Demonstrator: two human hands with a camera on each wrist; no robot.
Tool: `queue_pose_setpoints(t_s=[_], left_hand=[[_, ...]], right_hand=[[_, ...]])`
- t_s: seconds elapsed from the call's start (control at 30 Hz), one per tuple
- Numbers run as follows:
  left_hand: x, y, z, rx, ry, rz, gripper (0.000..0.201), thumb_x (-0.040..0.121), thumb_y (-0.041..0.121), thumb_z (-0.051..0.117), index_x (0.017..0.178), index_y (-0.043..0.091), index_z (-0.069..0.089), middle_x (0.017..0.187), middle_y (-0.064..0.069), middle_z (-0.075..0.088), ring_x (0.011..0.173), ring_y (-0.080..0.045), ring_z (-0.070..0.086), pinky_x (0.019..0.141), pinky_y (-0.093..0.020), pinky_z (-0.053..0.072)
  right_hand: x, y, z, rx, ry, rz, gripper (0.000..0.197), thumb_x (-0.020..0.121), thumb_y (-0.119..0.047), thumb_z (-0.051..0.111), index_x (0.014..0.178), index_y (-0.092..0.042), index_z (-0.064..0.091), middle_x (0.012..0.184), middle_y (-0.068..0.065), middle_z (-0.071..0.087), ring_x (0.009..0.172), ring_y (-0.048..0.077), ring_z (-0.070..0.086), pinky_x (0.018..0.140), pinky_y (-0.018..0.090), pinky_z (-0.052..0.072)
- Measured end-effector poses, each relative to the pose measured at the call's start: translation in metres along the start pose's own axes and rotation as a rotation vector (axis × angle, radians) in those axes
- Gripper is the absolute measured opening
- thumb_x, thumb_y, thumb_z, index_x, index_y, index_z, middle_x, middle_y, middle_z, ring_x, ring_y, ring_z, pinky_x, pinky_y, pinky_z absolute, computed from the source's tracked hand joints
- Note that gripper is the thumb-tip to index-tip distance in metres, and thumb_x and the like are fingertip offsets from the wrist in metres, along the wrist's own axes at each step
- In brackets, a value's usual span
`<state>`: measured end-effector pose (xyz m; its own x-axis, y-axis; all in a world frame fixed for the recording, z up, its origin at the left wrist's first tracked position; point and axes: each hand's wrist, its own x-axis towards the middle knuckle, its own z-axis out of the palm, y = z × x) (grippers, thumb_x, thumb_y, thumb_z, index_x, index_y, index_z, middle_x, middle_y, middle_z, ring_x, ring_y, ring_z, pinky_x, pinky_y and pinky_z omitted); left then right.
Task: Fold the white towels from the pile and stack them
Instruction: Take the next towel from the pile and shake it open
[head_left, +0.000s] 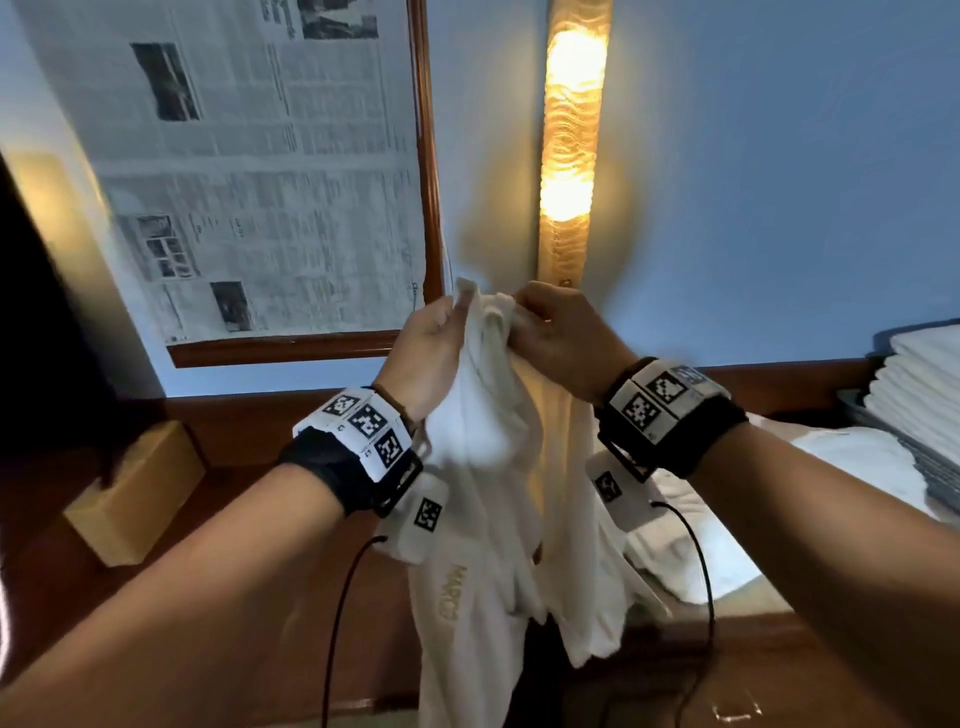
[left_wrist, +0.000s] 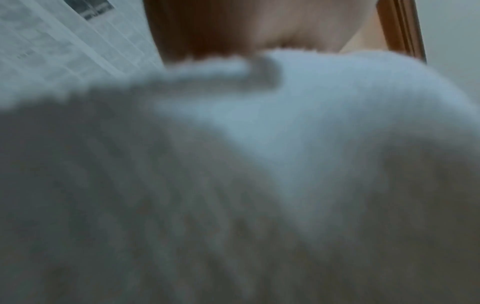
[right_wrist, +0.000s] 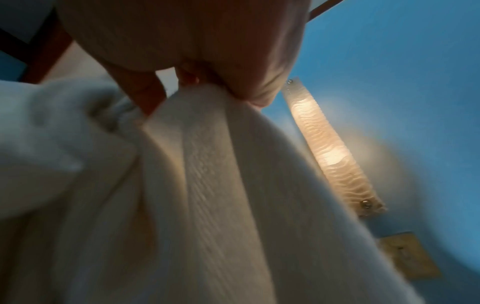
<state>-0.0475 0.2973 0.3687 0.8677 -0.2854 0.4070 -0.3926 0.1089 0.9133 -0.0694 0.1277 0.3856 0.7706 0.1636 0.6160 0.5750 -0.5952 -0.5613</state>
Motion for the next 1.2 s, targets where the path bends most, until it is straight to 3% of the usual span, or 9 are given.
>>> queue_pose_setpoints(t_s=[0.17, 0.27, 0.37, 0.47, 0.53, 0.67, 0.83, 0.97, 1.2], left_hand=[[-0.044, 0.033, -0.055, 0.093, 0.056, 0.061, 0.037, 0.095, 0.047, 0.051, 0.078, 0.019, 0.068, 0.077, -0.001, 0.069, 0.081, -0.024, 0.063, 0.088, -0.043, 0.049], [-0.068, 0.043, -0.090, 0.146, 0.125, 0.069, 0.036, 0.092, 0.052, 0.052, 0.076, 0.029, 0.074, 0.082, -0.001, 0.070, 0.088, -0.025, 0.063, 0.100, -0.051, 0.047], [-0.092, 0.048, -0.115, 0.239, 0.152, 0.063, 0.035, 0.094, 0.054, 0.053, 0.076, 0.025, 0.063, 0.085, -0.010, 0.063, 0.086, -0.025, 0.058, 0.091, -0.048, 0.048], [-0.116, 0.051, -0.132, 0.217, 0.143, 0.039, 0.041, 0.085, 0.061, 0.059, 0.071, 0.022, 0.059, 0.081, -0.012, 0.055, 0.077, -0.024, 0.052, 0.081, -0.038, 0.042], [-0.133, 0.047, -0.142, 0.271, 0.130, -0.025, 0.044, 0.102, 0.039, 0.050, 0.064, 0.023, 0.067, 0.076, 0.000, 0.063, 0.069, -0.013, 0.057, 0.076, -0.032, 0.044], [-0.154, 0.033, -0.149, 0.230, 0.062, -0.122, 0.044, 0.106, 0.033, 0.045, 0.079, 0.025, 0.079, 0.081, 0.008, 0.075, 0.082, -0.013, 0.068, 0.091, -0.040, 0.049], [-0.168, 0.039, -0.123, 0.053, 0.000, -0.158, 0.034, 0.107, 0.013, 0.040, 0.081, 0.009, 0.063, 0.066, 0.005, 0.069, 0.061, -0.008, 0.063, 0.069, -0.026, 0.048], [-0.162, 0.050, -0.138, 0.047, 0.064, -0.105, 0.059, 0.107, 0.010, 0.040, 0.058, 0.021, 0.071, 0.059, 0.011, 0.064, 0.056, -0.003, 0.059, 0.063, -0.020, 0.045], [-0.154, 0.069, -0.148, 0.229, 0.107, -0.040, 0.035, 0.105, 0.024, 0.048, 0.074, 0.025, 0.064, 0.078, 0.002, 0.062, 0.074, -0.013, 0.057, 0.078, -0.035, 0.045]], right_hand=[[-0.046, -0.029, 0.045, -0.097, -0.163, 0.112, 0.018, 0.089, -0.032, 0.067, 0.091, -0.014, 0.068, 0.083, -0.002, 0.067, 0.078, 0.014, 0.063, 0.074, 0.032, 0.052], [-0.089, -0.023, 0.083, -0.265, -0.375, 0.264, 0.024, 0.091, -0.027, 0.064, 0.068, -0.024, 0.062, 0.067, -0.004, 0.060, 0.063, 0.009, 0.055, 0.062, 0.019, 0.044], [-0.126, -0.018, 0.113, -0.325, -0.326, 0.363, 0.040, 0.093, -0.022, 0.061, 0.056, -0.025, 0.047, 0.060, -0.002, 0.055, 0.056, 0.011, 0.048, 0.054, 0.019, 0.033], [-0.130, -0.014, 0.124, -0.208, -0.209, 0.506, 0.036, 0.094, -0.019, 0.060, 0.061, -0.031, 0.053, 0.066, -0.002, 0.062, 0.063, 0.015, 0.059, 0.063, 0.024, 0.046], [-0.117, -0.024, 0.124, -0.074, -0.084, 0.588, 0.025, 0.094, -0.018, 0.058, 0.072, -0.028, 0.061, 0.077, 0.002, 0.067, 0.073, 0.024, 0.067, 0.068, 0.038, 0.059], [-0.073, -0.080, 0.124, 0.128, 0.028, 0.407, 0.015, 0.096, -0.010, 0.054, 0.091, -0.018, 0.065, 0.093, 0.008, 0.067, 0.087, 0.027, 0.066, 0.079, 0.041, 0.058], [-0.045, -0.147, 0.121, 0.041, -0.081, 0.111, 0.009, 0.095, -0.019, 0.059, 0.090, -0.015, 0.065, 0.083, 0.002, 0.066, 0.076, 0.015, 0.059, 0.074, 0.030, 0.050], [-0.057, -0.149, 0.108, 0.038, -0.146, 0.075, 0.023, 0.093, -0.028, 0.066, 0.081, -0.008, 0.062, 0.072, 0.001, 0.058, 0.067, 0.012, 0.051, 0.068, 0.036, 0.048], [-0.091, -0.137, 0.116, 0.091, -0.233, 0.072, 0.015, 0.094, -0.023, 0.065, 0.092, -0.009, 0.071, 0.086, 0.006, 0.071, 0.074, 0.012, 0.063, 0.073, 0.029, 0.052]])
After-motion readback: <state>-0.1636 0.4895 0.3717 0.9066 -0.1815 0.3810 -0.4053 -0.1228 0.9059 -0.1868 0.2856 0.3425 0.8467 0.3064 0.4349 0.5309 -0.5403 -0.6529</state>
